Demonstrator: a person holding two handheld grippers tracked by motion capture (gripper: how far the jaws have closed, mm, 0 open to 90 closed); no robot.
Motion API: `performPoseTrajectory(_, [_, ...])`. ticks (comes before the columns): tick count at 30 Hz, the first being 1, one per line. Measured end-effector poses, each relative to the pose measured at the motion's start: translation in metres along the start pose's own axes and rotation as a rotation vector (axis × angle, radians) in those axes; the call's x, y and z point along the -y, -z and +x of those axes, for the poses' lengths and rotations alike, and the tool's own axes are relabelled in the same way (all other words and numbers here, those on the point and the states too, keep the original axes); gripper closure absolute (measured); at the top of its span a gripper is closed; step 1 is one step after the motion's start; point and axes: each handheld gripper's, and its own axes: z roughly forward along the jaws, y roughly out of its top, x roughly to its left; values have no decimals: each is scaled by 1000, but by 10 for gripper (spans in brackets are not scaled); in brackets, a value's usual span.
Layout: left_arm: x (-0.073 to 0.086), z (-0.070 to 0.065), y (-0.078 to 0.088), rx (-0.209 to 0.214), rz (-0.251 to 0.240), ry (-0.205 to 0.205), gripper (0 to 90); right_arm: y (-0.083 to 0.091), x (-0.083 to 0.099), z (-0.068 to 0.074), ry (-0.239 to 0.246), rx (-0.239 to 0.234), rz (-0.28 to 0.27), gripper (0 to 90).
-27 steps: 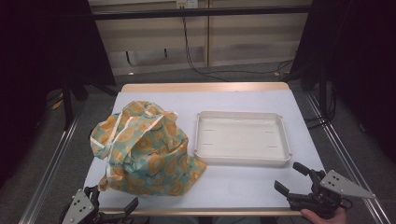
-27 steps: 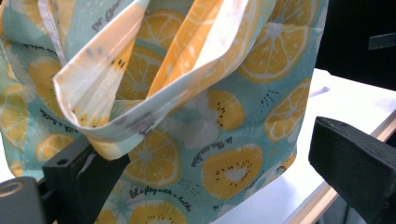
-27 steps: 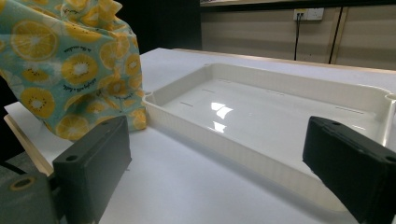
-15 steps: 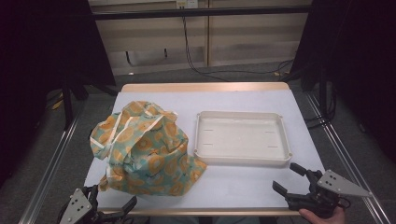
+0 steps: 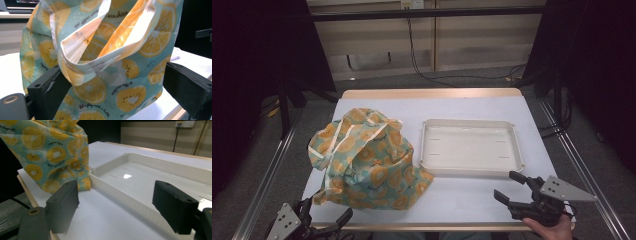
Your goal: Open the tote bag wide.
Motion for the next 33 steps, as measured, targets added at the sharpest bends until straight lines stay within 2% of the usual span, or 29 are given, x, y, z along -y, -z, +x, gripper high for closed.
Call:
performPoseTrajectory(2, [-1, 1, 1, 12, -4, 9, 89, -7, -5, 3, 8, -25, 9, 243])
performPoseTrajectory(4, [-4, 3, 5, 5, -10, -2, 115, -16, -10, 6, 13, -62, 18, 262])
performPoseTrajectory(5, [-4, 3, 5, 5, -10, -2, 141, -16, -10, 6, 13, -62, 18, 262])
performPoseTrajectory(6, [-7, 6, 11, 1, -32, -5, 162, -24, -13, 10, 19, -90, 26, 267])
performPoseTrajectory(7, [-7, 6, 11, 1, -32, -5, 155, -27, -15, 11, 22, -100, 33, 268])
performPoseTrajectory(8, [-9, 9, 13, -17, -47, 12, 151, -33, -17, 13, 28, -120, 34, 274])
performPoseTrajectory(10, [-10, 9, 13, -6, -49, 30, 155, -41, -23, 17, 41, -146, 24, 285])
performPoseTrajectory(11, [-10, 9, 13, 6, -45, 27, 157, -43, -25, 18, 44, -153, 23, 291])
performPoseTrajectory(12, [-12, 8, 13, 0, -36, 6, 167, -46, -29, 20, 49, -161, 19, 296])
performPoseTrajectory(13, [-12, 8, 13, 0, -36, 6, 173, -46, -29, 20, 49, -161, 19, 296])
performPoseTrajectory(14, [-16, 6, 13, 5, -35, -18, 173, -54, -37, 23, 62, -188, 12, 309])
performPoseTrajectory(18, [-20, 2, 9, 14, -36, -32, 192, -72, -51, 31, 85, -245, 8, 327])
performPoseTrajectory(19, [-20, 2, 9, 14, -36, -32, 204, -72, -51, 31, 85, -245, 8, 327])
performPoseTrajectory(20, [-22, 2, 6, 33, -30, -32, 219, -84, -59, 37, 101, -268, 4, 333])
performPoseTrajectory(22, [-23, 1, 2, 36, -18, -34, 241, -93, -65, 42, 110, -292, 1, 342])
performPoseTrajectory(23, [-23, 1, 2, 36, -18, -34, 258, -93, -65, 42, 110, -292, 1, 342])
performPoseTrajectory(24, [-26, 0, -2, 60, -6, -53, 287, -106, -74, 49, 126, -326, 0, 343])
performPoseTrajectory(29, [-29, -1, -7, 70, 5, -58, 368, -130, -90, 62, 147, -374, -6, 349])
performPoseTrajectory(31, [-32, 1, -10, 82, 14, -72, 449, -140, -96, 65, 149, -393, -8, 350])
performPoseTrajectory(33, [-33, 1, -14, 100, 22, -65, 527, -150, -104, 67, 153, -405, -15, 350])
